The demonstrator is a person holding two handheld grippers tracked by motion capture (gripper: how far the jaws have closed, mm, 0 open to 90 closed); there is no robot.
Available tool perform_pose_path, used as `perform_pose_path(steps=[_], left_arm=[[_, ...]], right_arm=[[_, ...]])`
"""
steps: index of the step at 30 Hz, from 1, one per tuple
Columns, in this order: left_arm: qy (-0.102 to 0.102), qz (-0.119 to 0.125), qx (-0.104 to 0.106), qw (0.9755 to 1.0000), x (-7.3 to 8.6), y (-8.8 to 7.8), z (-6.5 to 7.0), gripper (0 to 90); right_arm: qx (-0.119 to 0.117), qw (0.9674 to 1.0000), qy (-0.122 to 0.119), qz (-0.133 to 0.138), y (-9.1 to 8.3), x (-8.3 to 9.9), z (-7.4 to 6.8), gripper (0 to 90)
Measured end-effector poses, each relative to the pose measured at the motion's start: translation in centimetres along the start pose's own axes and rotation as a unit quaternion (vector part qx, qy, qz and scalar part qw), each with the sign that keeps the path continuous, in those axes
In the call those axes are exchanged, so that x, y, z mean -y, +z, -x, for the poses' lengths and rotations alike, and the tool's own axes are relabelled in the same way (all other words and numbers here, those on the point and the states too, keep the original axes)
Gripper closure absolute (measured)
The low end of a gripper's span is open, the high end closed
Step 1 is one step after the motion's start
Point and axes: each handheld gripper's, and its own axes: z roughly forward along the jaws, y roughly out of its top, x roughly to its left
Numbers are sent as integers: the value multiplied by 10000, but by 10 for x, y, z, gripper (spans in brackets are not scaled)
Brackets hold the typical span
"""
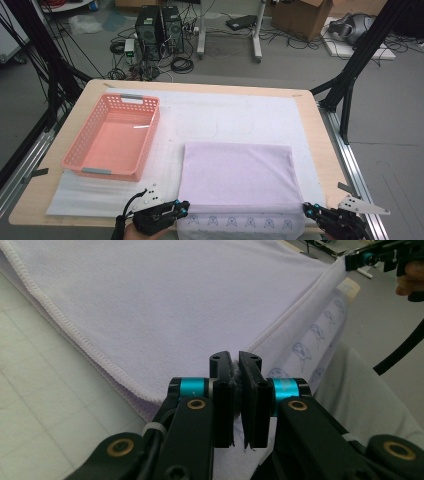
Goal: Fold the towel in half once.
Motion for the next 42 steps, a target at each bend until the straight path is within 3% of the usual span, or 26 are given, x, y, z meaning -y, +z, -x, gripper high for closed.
perform_pose_path(steps=[1,4,7,12,16,20,28,30,32,33,35,37,39,42], left_arm=[[-46,66,-20,10000,-1,1,-2,704],[-136,397,-152,9990,-8,1,-11,495],[-254,617,-362,9971,-13,1,-22,463],[-331,616,-666,9953,-17,9,-40,452],[-374,592,-804,9943,-22,17,-53,448],[-418,557,-897,9935,-31,27,-66,446],[-340,269,-1018,9939,-49,55,-89,505],[-302,373,-1143,9923,-55,61,-94,512],[-301,249,-1204,9920,-61,67,-100,577],[-361,204,-1222,9916,-65,70,-103,583],[-469,365,-1297,9898,-66,75,-109,568],[-527,84,-1427,9883,-66,80,-116,554],[-718,-114,-1493,9861,-67,85,-122,532],[-789,-252,-1610,9835,-72,93,-127,493]], right_arm=[[84,9999,92,79,-1,2,0,583],[19,9975,362,614,-6,0,9,557],[62,9953,387,887,-4,-8,14,603],[202,9985,33,516,19,-21,12,636],[315,9988,-202,301,38,-30,16,645],[367,9988,-297,104,54,-39,24,673],[417,9988,-223,83,74,-63,47,750],[449,9987,-217,46,83,-73,53,763],[516,9984,-241,-51,94,-81,60,765],[529,9982,-257,-135,100,-85,62,764],[547,9977,-326,-224,110,-90,66,765],[561,9972,-335,-356,119,-93,69,763],[585,9971,-308,-374,124,-93,73,784],[923,9948,-304,-312,123,-94,78,818]])
